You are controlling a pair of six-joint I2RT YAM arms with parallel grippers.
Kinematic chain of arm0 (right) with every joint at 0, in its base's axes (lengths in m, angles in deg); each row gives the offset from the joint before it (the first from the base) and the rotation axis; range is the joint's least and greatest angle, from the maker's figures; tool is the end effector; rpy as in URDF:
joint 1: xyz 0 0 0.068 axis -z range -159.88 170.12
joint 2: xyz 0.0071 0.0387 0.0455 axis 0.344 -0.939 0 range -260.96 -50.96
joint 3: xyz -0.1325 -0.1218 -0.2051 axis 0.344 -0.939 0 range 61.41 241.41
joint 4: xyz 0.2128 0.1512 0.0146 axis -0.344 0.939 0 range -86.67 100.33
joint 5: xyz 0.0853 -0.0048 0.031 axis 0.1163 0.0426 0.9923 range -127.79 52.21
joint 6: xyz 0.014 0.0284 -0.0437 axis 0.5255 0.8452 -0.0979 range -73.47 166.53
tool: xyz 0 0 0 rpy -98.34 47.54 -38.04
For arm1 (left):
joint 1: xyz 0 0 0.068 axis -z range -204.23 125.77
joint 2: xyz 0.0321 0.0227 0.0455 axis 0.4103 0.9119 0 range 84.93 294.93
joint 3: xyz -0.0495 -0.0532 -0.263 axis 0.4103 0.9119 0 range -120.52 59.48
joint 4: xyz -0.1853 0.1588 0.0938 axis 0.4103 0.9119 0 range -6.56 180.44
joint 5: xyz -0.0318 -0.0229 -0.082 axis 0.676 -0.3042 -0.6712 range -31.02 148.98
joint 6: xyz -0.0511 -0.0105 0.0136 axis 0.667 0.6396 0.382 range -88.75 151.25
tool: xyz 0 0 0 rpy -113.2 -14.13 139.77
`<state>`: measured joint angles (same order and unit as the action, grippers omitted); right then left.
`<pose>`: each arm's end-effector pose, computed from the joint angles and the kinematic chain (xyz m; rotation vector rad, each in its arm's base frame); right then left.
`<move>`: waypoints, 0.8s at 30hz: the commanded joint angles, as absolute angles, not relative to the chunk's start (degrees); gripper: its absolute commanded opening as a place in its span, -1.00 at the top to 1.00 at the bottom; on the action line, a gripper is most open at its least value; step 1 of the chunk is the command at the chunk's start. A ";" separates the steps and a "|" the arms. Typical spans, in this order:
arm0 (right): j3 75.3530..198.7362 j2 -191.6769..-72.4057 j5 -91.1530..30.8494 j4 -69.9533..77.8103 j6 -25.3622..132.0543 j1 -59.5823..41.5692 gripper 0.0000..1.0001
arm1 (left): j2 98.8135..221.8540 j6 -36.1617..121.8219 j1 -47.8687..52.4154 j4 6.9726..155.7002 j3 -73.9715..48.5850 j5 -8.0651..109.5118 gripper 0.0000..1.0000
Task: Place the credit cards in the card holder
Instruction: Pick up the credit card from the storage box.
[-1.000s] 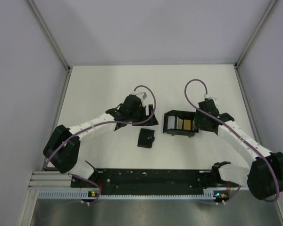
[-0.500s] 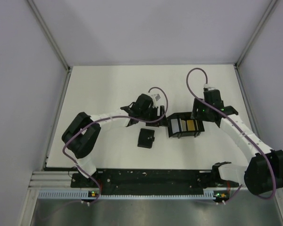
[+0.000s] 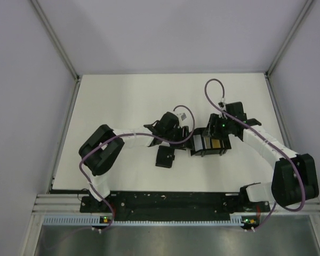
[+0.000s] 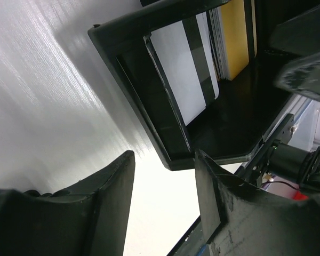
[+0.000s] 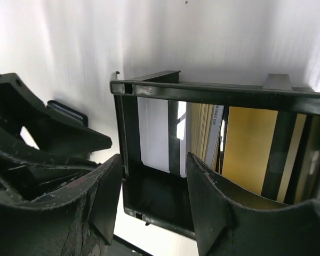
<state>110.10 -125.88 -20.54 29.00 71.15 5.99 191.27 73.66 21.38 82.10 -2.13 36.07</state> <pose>0.2536 0.0748 0.2290 0.0994 2.5362 0.6532 0.2615 -0.2871 0.1638 0.2975 2.5757 -1.1494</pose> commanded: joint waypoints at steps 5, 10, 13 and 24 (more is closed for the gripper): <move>110.19 -132.96 -21.70 25.57 71.41 5.62 -0.18 | 192.77 74.76 22.09 79.05 -2.22 35.78 -0.01; 110.89 -138.40 -22.86 25.31 70.61 4.65 -0.27 | 194.17 74.84 22.18 78.61 -2.84 34.73 0.02; 111.59 -141.83 -18.64 23.99 70.00 3.78 -0.27 | 194.62 74.84 22.36 78.26 -3.10 34.11 0.10; 112.12 -135.78 -15.30 22.14 70.00 2.01 0.41 | 194.88 75.02 22.62 77.64 -4.16 33.50 0.26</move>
<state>111.17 -140.69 -18.96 24.28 70.48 3.10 194.59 75.11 22.27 80.02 -2.15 33.07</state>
